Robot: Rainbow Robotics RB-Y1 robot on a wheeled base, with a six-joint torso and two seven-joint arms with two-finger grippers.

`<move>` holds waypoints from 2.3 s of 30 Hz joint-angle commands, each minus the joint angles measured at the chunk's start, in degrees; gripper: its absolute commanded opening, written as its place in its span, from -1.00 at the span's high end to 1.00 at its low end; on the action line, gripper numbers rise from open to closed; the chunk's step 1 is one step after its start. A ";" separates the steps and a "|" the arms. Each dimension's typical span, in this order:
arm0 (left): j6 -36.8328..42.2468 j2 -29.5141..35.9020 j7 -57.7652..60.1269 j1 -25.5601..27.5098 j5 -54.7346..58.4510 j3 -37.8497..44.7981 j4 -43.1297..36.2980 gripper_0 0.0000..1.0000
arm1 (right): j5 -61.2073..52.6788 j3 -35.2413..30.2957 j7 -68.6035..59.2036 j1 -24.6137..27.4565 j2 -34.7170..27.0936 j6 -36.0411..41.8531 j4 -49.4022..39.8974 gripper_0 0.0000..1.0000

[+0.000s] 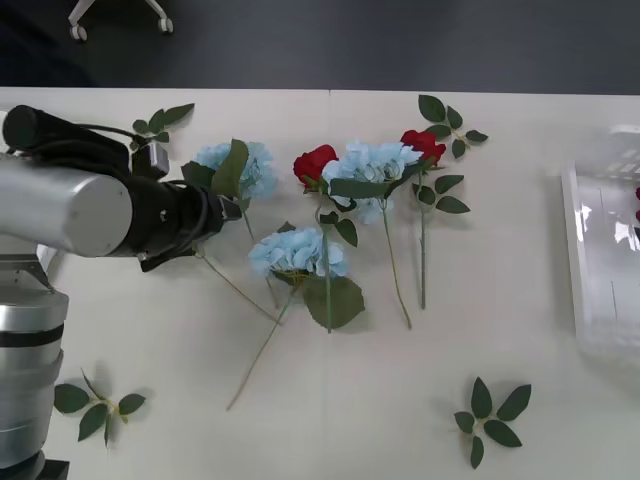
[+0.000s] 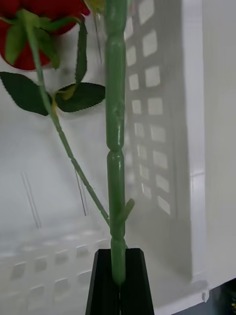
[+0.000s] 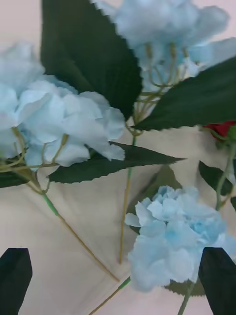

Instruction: Put the red flowers into the right box and the blue flowers into the left box

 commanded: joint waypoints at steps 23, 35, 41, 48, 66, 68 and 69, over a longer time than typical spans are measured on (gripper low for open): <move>3.55 -0.08 18.13 -4.90 -20.23 -11.73 11.88 -1.00 | -2.33 5.66 -8.01 1.66 -1.53 -3.25 0.13 -0.17; -1.20 -1.75 18.13 -7.01 -20.23 -12.97 21.19 -1.00 | -5.06 0.04 -7.92 1.31 -1.53 5.54 -8.05 -0.17; -3.22 -2.54 18.13 -7.36 -20.14 -12.97 23.74 -1.00 | -6.20 -0.67 -8.80 -1.68 -1.53 15.65 -18.42 -0.17; -3.66 -2.63 18.05 -7.36 -18.82 -13.32 25.50 -1.00 | -9.98 3.20 -20.05 -6.16 0.31 19.07 -28.70 -0.17; -5.42 -2.81 16.38 -7.36 -16.36 -13.58 28.14 1.00 | 3.73 40.29 -57.93 -19.26 4.00 -1.58 -32.66 -0.18; -5.42 -2.81 16.20 -7.27 -16.19 -13.58 27.17 1.00 | 6.02 44.77 -61.18 -22.25 5.59 -2.90 -30.99 -0.17; -5.33 -2.63 16.20 -7.10 -16.19 -13.58 26.29 1.00 | 7.16 47.06 -62.85 -23.92 6.64 -3.51 -29.85 -0.17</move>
